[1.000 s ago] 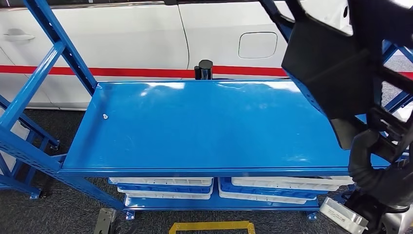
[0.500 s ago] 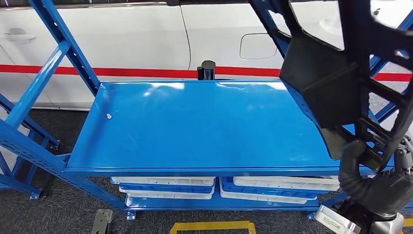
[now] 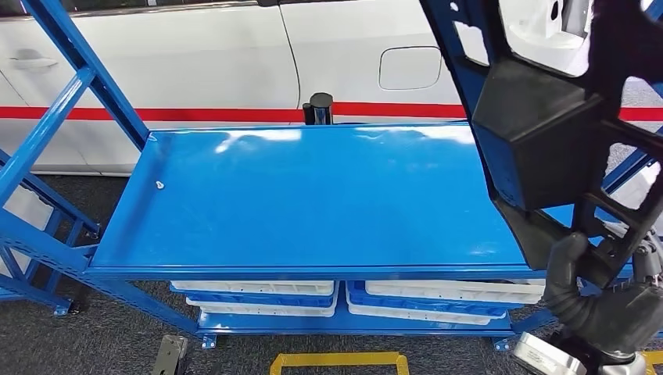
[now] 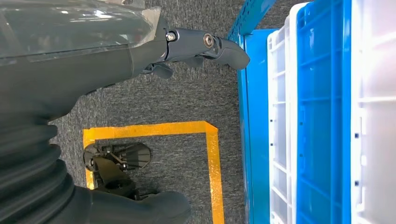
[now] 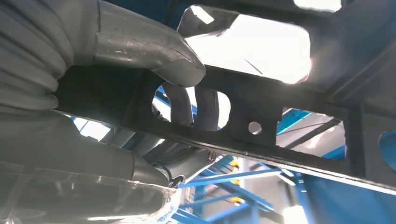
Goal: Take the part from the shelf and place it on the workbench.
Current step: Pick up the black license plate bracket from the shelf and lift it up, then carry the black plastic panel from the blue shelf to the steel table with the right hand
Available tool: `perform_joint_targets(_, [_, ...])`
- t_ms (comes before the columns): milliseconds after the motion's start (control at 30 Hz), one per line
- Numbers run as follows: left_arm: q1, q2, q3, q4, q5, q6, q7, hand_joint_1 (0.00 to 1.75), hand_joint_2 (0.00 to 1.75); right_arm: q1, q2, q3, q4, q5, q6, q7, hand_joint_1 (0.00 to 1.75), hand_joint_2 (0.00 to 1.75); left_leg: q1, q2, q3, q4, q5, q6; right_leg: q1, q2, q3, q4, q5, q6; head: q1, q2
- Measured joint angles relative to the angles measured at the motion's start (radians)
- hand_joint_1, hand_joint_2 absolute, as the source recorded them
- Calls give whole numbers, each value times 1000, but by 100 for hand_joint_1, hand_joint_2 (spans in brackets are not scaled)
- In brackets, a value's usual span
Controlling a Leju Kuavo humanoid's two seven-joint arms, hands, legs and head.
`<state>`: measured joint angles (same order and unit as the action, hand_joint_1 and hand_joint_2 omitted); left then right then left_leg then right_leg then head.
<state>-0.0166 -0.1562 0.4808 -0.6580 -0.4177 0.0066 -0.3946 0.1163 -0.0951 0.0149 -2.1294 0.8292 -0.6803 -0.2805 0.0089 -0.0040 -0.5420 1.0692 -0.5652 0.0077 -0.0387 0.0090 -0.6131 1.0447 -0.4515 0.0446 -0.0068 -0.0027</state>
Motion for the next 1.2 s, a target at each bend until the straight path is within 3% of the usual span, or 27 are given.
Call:
perform_joint_targets(100, [2, -3, 6, 0, -12, 0, -2, 0, 175, 3, 5, 0, 5, -19, 13, 0, 175, 175, 2, 1, -73, 179, -102, -6, 7, -4, -16, 0, 12, -23, -1, 0])
perform_joint_targets(133, [3, -4, 8, 0, -15, 0, -2, 0, 175, 5, 7, 0, 8, -23, 16, 0, 175, 175, 2, 1, -86, 216, -114, -5, 11, -5, -23, 0, 17, -28, -1, 0])
perform_joint_targets(167, [4, -4, 10, 0, -17, -1, -2, 0, 175, 8, 9, 1, 12, -27, 18, -1, 175, 175, 2, 1, -81, 215, -108, -3, 13, -6, -29, 0, 23, -31, -1, 0])
perform_joint_targets(233, [6, -5, 13, -1, -21, -1, -2, 0, 175, 13, 13, 1, 19, -33, 19, -2, 175, 175, 1, 1, -15, 110, -56, 8, 17, -5, -40, 0, 35, -30, -1, 0])
perform_joint_targets(300, [6, -6, 14, -6, -25, -2, -2, 0, 175, 15, 17, 1, 25, -38, 22, -3, 175, 175, -4, 0, 51, -15, -16, 17, 21, -5, -47, -1, 49, -22, 1, 0])
perform_joint_targets(333, [7, -6, 16, -9, -27, -2, -3, 0, 175, 16, 19, 1, 27, -40, 24, -4, 175, 175, -8, 0, 65, -47, -7, 20, 21, -6, -48, -2, 56, -15, 1, 0])
perform_joint_targets(433, [15, -10, 23, -16, -33, -6, -4, 0, 175, 23, 23, 2, 34, -44, 33, -3, 175, 175, -19, 1, 55, -63, 21, 36, 16, -9, -51, -13, 77, 6, 3, 0])
perform_joint_targets(500, [19, -13, 28, -22, -35, -7, -3, 0, 175, 31, 25, 2, 37, -47, 37, -1, 175, 175, -17, 4, 36, -72, 52, 51, 18, -9, -72, 16, 41, 4, 4, 0])
perform_joint_targets(567, [21, -15, 31, -26, -38, -9, -3, 0, 175, 37, 26, 3, 40, -49, 38, 1, 175, 175, -16, 7, 8, -74, 78, 60, 19, -9, -103, 117, -51, -10, 7, 0])
perform_joint_targets(633, [23, -18, 33, -28, -40, -11, -2, 0, 175, 40, 26, 3, 45, -52, 39, 2, 175, 175, -16, 11, -17, -73, 100, 60, 19, -9, -115, 231, -110, -9, 8, 0])
perform_joint_targets(667, [25, -19, 33, -28, -41, -12, -2, 0, 175, 43, 26, 3, 47, -54, 39, 3, 175, 175, -17, 12, -30, -72, 110, 59, 18, -9, -103, 254, -113, 0, 8, 0])
perform_joint_targets(700, [27, -20, 34, -28, -42, -14, -2, 0, 175, 47, 26, 3, 49, -56, 41, 4, 175, 175, -16, 13, -42, -71, 120, 56, 17, -9, -72, 239, -101, 11, 8, 0])
perform_joint_targets(767, [31, -22, 36, -29, -43, -16, -1, 0, 175, 55, 27, 4, 52, -64, 44, 8, 175, 175, -15, 13, -66, -64, 135, 48, 15, -9, 33, 117, -77, 26, 8, 0])
perform_joint_targets(833, [33, -22, 38, -33, -44, -17, -1, 0, 175, 65, 27, 4, 53, -71, 45, 11, 175, 175, -16, 13, -81, -56, 147, 37, 19, -7, 120, -10, -84, 22, 7, 0])
perform_joint_targets(867, [34, -22, 39, -35, -45, -17, -1, 0, 175, 71, 28, 4, 54, -73, 44, 11, 175, 175, -18, 13, -85, -53, 154, 31, 22, -6, 136, -40, -91, 16, 7, 0])
perform_joint_targets(933, [37, -21, 40, -37, -46, -17, -1, 0, 175, 81, 29, 4, 55, -76, 44, 11, 175, 175, -17, 11, -89, -51, 163, 20, 21, -7, 129, -45, -87, 2, 4, 0])
perform_joint_targets(1000, [39, -21, 42, -37, -46, -17, -1, 0, 175, 87, 31, 4, 56, -77, 43, 11, 175, 175, -12, 8, -100, -23, 125, 9, 14, -9, 117, -45, -72, -19, 2, 0])
perform_joint_targets(1067, [41, -20, 43, -38, -47, -17, -1, 0, 175, 92, 35, 4, 56, -81, 43, 11, 175, 175, -6, 5, -126, 72, 28, -2, 13, -12, 99, -46, -54, -37, -1, 0])
perform_joint_targets(1100, [42, -20, 43, -38, -47, -17, -1, 0, 175, 96, 36, 3, 56, -84, 42, 11, 175, 175, -3, 5, -140, 137, -18, -7, 15, -13, 89, -45, -44, -41, -2, 0])
perform_joint_targets(1133, [43, -20, 43, -37, -47, -17, -2, 0, 175, 100, 38, 3, 56, -88, 42, 11, 175, 175, -1, 5, -149, 194, -43, -10, 17, -13, 77, -44, -33, -41, -3, 0])
perform_joint_targets(1167, [44, -20, 44, -37, -47, -17, -4, 0, 175, 104, 40, 3, 56, -92, 43, 11, 175, 175, 2, 5, -147, 227, -44, -12, 18, -13, 66, -43, -22, -40, -3, 0])
perform_joint_targets(1200, [45, -20, 44, -37, -46, -17, -6, 0, 175, 107, 42, 3, 56, -94, 43, 10, 175, 175, 3, 5, -128, 226, -25, -13, 19, -13, 52, -41, -13, -37, -3, 0])
